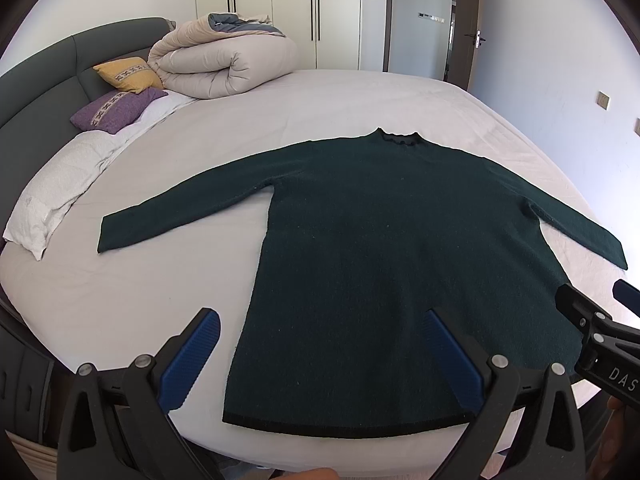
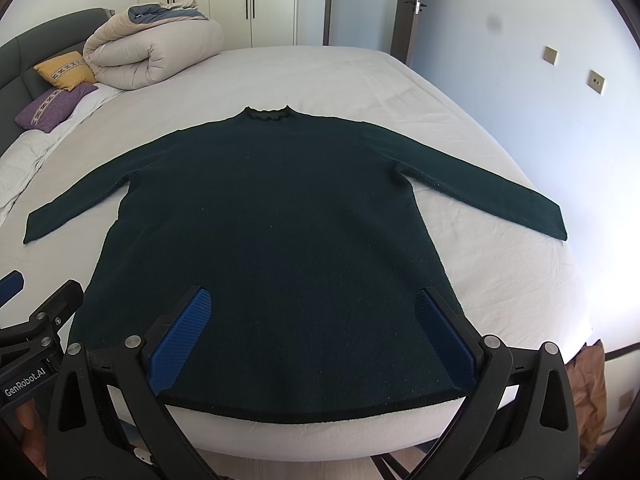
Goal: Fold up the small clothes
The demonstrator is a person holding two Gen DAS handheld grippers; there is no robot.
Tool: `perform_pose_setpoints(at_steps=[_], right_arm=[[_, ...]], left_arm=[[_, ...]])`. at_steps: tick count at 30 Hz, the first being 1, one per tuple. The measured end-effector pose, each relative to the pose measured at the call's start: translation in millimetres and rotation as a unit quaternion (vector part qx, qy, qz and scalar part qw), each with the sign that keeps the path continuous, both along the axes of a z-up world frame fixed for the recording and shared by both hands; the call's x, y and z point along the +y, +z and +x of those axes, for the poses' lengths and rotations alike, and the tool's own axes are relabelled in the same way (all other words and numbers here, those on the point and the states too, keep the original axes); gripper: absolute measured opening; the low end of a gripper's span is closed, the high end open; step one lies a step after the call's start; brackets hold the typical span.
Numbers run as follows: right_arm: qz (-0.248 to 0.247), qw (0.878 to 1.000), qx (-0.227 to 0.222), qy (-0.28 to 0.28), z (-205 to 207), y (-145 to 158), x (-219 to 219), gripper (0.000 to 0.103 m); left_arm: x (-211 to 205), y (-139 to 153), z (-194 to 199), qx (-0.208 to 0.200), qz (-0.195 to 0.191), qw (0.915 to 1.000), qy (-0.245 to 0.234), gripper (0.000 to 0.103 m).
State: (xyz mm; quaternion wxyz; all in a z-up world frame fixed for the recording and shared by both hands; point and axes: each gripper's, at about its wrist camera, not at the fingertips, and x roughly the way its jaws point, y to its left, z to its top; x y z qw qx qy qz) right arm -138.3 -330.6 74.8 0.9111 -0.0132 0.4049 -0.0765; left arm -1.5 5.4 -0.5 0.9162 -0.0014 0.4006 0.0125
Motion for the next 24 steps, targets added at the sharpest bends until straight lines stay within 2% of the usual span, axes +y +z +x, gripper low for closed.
perform_pose_setpoints(at_steps=[18, 24], right_arm=[[0.000, 1.000, 0.001, 0.000, 0, -2, 1, 0.103], [0.048, 0.999, -0.012, -0.014, 2, -5, -35, 0.103]], left_arm=[[2, -4, 1, -0.003, 0.003, 1.0000, -0.003, 0.103], [5, -11, 11, 0.009, -0.032, 0.9993, -0.019, 0.103]])
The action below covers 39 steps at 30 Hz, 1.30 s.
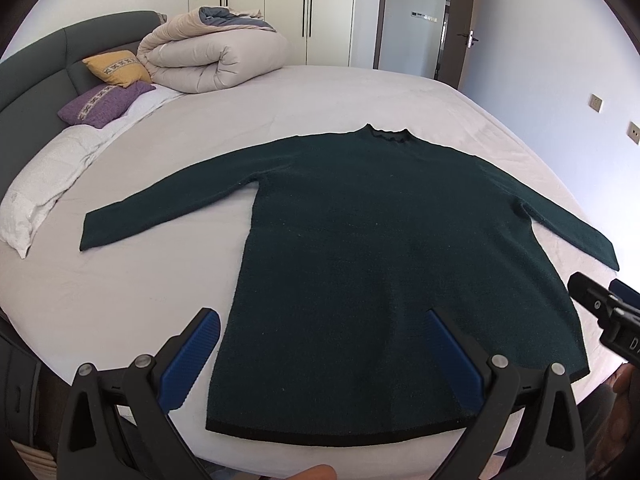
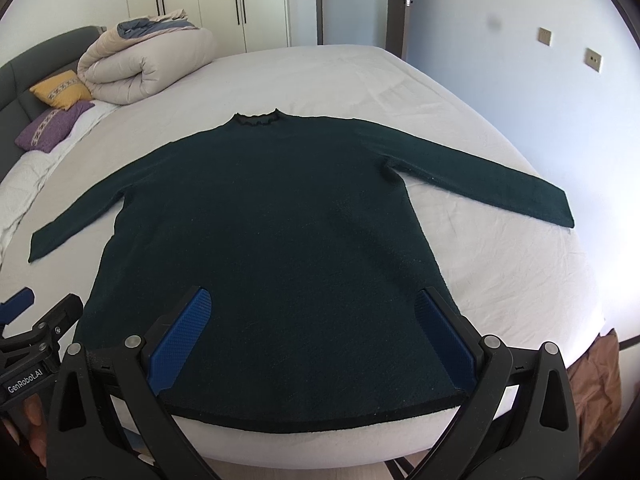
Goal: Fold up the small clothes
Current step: 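Grasp the sweater sleeve cuff with the right gripper and lift it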
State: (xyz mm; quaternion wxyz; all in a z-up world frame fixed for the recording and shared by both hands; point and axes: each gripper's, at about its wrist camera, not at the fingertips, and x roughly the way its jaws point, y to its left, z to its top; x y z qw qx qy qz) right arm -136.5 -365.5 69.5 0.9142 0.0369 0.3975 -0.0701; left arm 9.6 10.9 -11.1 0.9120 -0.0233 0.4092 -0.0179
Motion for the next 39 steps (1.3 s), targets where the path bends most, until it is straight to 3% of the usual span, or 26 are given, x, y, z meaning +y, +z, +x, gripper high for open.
perform_pose_setpoints(at_steps=[4, 7, 10, 14, 16, 21, 22, 25, 28, 30, 31, 34, 39], right_arm=[[0.077, 0.995, -0.036, -0.050, 0, 5, -76, 0.103], [0.163, 0.978, -0.076, -0.102, -2, 3, -159, 0.103], [0.252, 0.945, -0.113, -0.178, -6, -13, -252, 0.103], [0.330, 0.896, -0.151, -0.256, -14, -45, -352, 0.103], [0.364, 0.873, -0.155, -0.283, -13, -65, -391, 0.101], [0.457, 0.812, -0.142, -0.334, 3, -117, -458, 0.078], [0.459, 0.809, -0.147, -0.337, 7, -120, -464, 0.071], [0.457, 0.811, -0.150, -0.333, 27, -123, -471, 0.065], [0.457, 0.814, -0.140, -0.330, 47, -129, -478, 0.054], [0.463, 0.809, -0.144, -0.333, 53, -136, -483, 0.042], [0.467, 0.805, -0.146, -0.336, 55, -140, -486, 0.034], [0.475, 0.793, -0.153, -0.348, 59, -149, -491, 0.022], [0.431, 0.817, -0.140, -0.356, 82, -139, -483, 0.008]], left_arm=[[3, -6, 16, 0.019, -0.036, 0.9992, -0.003, 0.103], [-1, -7, 26, 0.019, -0.048, 0.9987, -0.005, 0.103], [-6, -10, 34, 0.016, -0.095, 0.9953, -0.008, 0.103], [-25, -26, 54, 0.073, -0.080, 0.9939, -0.019, 0.103], [-27, -31, 60, 0.075, -0.092, 0.9929, -0.008, 0.103], [-37, -34, 81, 0.069, -0.099, 0.9927, -0.001, 0.103], [-40, -35, 85, 0.068, -0.102, 0.9924, -0.005, 0.103], [-49, -38, 99, 0.068, -0.118, 0.9904, -0.022, 0.103], [-55, -43, 110, 0.064, -0.157, 0.9851, -0.032, 0.103], [-58, -46, 116, 0.059, -0.179, 0.9815, -0.031, 0.103], [-61, -47, 119, 0.064, -0.175, 0.9819, -0.032, 0.103], [-68, -49, 128, 0.072, -0.166, 0.9828, -0.040, 0.103], [-68, -54, 151, 0.097, -0.174, 0.9792, -0.041, 0.103]])
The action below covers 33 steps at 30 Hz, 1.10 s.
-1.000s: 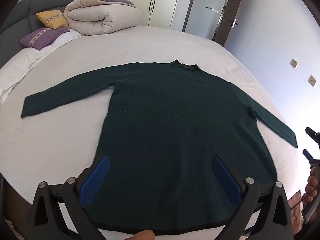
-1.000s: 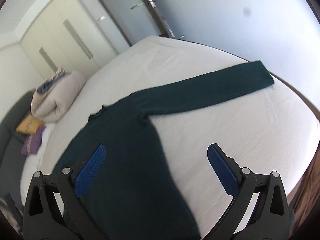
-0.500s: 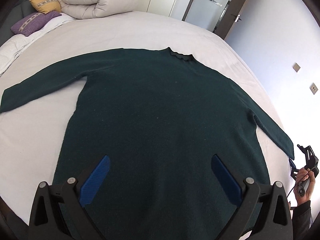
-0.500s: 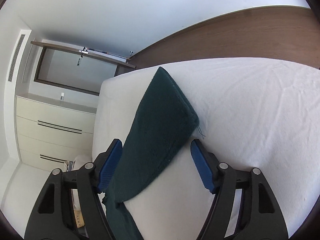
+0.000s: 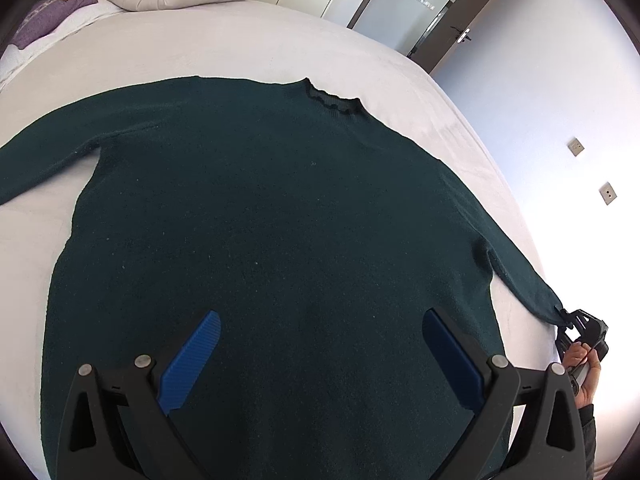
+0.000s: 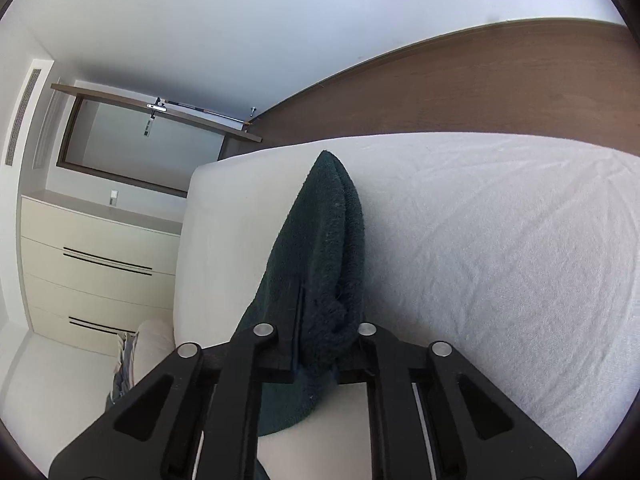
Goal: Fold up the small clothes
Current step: 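Grasp the sweater sleeve cuff with the right gripper and lift it, then lay the held sleeve across the sweater body and open the right gripper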
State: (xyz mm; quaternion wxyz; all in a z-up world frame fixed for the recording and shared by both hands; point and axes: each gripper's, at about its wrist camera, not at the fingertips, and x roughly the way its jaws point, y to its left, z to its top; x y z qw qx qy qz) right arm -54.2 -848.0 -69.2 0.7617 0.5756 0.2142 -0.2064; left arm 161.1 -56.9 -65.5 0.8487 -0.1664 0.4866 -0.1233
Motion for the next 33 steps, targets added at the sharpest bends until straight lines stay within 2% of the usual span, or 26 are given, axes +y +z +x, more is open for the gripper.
perform_pose_setpoints(at_steps=[2, 4, 5, 7, 10, 14, 16, 18, 20, 21, 24, 25, 26, 27, 28, 29, 31, 33], right_arm=[[-0.034, 0.999, 0.011, 0.012, 14, 14, 8, 0.007], [-0.096, 0.994, 0.027, 0.046, 32, 37, 24, 0.007], [-0.132, 0.988, 0.036, 0.070, 47, 52, 38, 0.007], [-0.208, 0.969, 0.046, 0.123, 81, 86, 80, 0.007], [-0.318, 0.924, 0.040, 0.210, 128, 129, 162, 0.006], [-0.431, 0.845, 0.048, 0.313, 178, 141, 290, 0.006], [-0.454, 0.819, 0.055, 0.346, 180, 128, 352, 0.006], [-0.465, 0.803, 0.065, 0.368, 198, 111, 386, 0.006], [-0.463, 0.796, 0.072, 0.384, 199, 91, 412, 0.006], [-0.458, 0.793, 0.075, 0.394, 190, 79, 439, 0.006], [-0.433, 0.777, 0.121, 0.441, 214, 24, 495, 0.007], [-0.423, 0.775, 0.130, 0.452, 221, 7, 504, 0.008], [-0.408, 0.775, 0.133, 0.463, 222, -3, 511, 0.014], [-0.390, 0.779, 0.128, 0.473, 221, -10, 513, 0.019], [-0.369, 0.787, 0.115, 0.481, 219, -15, 514, 0.030], [-0.346, 0.796, 0.098, 0.487, 219, -20, 515, 0.046], [-0.305, 0.822, 0.063, 0.477, 204, -18, 493, 0.061], [-0.270, 0.847, 0.041, 0.456, 189, -20, 480, 0.062]], left_arm=[[1, 0, 8, -0.001, -0.003, 1.0000, 0.001, 0.103], [2, -1, 20, 0.004, -0.025, 0.9997, -0.004, 0.103], [3, 0, 26, 0.005, -0.034, 0.9994, -0.004, 0.103], [5, 4, 36, 0.002, -0.055, 0.9985, -0.002, 0.103], [8, 12, 51, -0.003, -0.089, 0.9960, 0.000, 0.103], [8, 23, 71, -0.008, -0.124, 0.9921, -0.014, 0.102], [10, 26, 79, -0.011, -0.137, 0.9902, -0.020, 0.102], [13, 26, 86, -0.010, -0.143, 0.9894, -0.023, 0.102], [16, 22, 94, -0.006, -0.152, 0.9881, -0.026, 0.102], [18, 18, 100, 0.002, -0.159, 0.9868, -0.028, 0.102], [26, -1, 114, 0.034, -0.188, 0.9812, -0.025, 0.102], [27, -8, 118, 0.046, -0.199, 0.9787, -0.025, 0.102], [29, -14, 121, 0.055, -0.205, 0.9770, -0.023, 0.102], [28, -20, 122, 0.064, -0.208, 0.9757, -0.022, 0.102], [27, -24, 123, 0.071, -0.213, 0.9742, -0.023, 0.102], [24, -29, 124, 0.077, -0.218, 0.9727, -0.026, 0.102], [17, -35, 125, 0.085, -0.221, 0.9710, -0.034, 0.102], [4, -40, 128, 0.095, -0.217, 0.9707, -0.043, 0.102]])
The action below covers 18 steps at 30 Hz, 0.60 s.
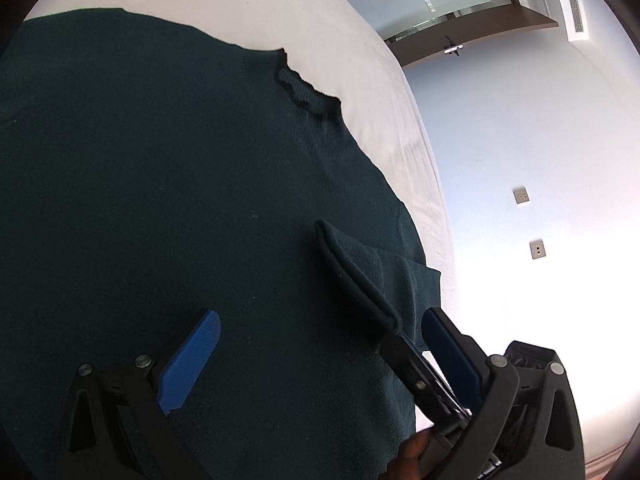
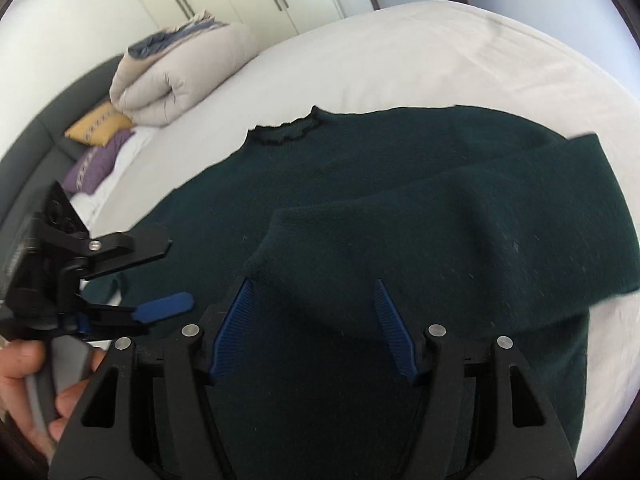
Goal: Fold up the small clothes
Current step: 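Lay the held sleeve across the sweater body and open the right gripper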
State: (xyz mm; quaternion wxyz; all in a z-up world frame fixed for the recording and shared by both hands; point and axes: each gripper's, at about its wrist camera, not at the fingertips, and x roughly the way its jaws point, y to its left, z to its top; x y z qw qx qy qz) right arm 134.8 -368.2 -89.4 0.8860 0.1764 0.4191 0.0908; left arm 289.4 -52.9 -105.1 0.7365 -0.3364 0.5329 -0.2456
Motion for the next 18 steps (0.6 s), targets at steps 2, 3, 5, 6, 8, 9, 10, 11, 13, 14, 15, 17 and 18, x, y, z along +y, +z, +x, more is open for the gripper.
perform_pose_setpoints(at_steps=[2, 3, 5, 6, 8, 9, 10, 11, 13, 14, 15, 17, 18], right_arm=[[0.050, 0.998, -0.005, -0.036, -17, 1, -28, 0.062], [0.077, 0.996, -0.005, -0.051, -24, -1, -41, 0.062], [0.128, 0.989, -0.006, -0.072, -42, -5, -66, 0.062], [0.147, 0.986, -0.004, -0.083, -48, -5, -77, 0.062], [0.180, 0.979, 0.006, -0.097, -58, -18, -89, 0.062], [0.192, 0.976, 0.009, -0.101, -60, -25, -92, 0.062], [0.201, 0.974, 0.009, -0.104, -60, -33, -93, 0.062], [0.205, 0.973, 0.007, -0.106, -57, -41, -92, 0.061], [0.207, 0.973, 0.002, -0.105, -59, -45, -93, 0.061], [0.205, 0.973, 0.000, -0.107, -58, -47, -92, 0.061], [0.204, 0.973, 0.000, -0.108, -59, -51, -92, 0.061], [0.203, 0.973, -0.001, -0.110, -60, -54, -94, 0.061], [0.202, 0.973, -0.002, -0.110, -61, -55, -95, 0.061]], left_arm=[[-19, -6, 5, 0.016, 0.009, 0.9998, -0.013, 0.102], [-29, -8, 7, 0.022, 0.011, 0.9995, -0.020, 0.102], [-48, -12, 10, 0.028, 0.025, 0.9986, -0.037, 0.102], [-57, -14, 13, 0.029, 0.044, 0.9976, -0.044, 0.102], [-73, -14, 16, 0.023, 0.080, 0.9955, -0.045, 0.102], [-79, -11, 18, 0.019, 0.097, 0.9940, -0.047, 0.097], [-86, -9, 19, 0.015, 0.119, 0.9914, -0.052, 0.091], [-92, -6, 21, 0.011, 0.143, 0.9879, -0.058, 0.071], [-99, -2, 22, 0.005, 0.192, 0.9790, -0.067, 0.036], [-100, -1, 23, 0.002, 0.206, 0.9760, -0.071, 0.031], [-97, 0, 24, 0.001, 0.207, 0.9757, -0.074, 0.021], [-85, 3, 27, -0.001, 0.191, 0.9791, -0.070, 0.011], [-77, 7, 27, -0.005, 0.180, 0.9813, -0.068, 0.007]])
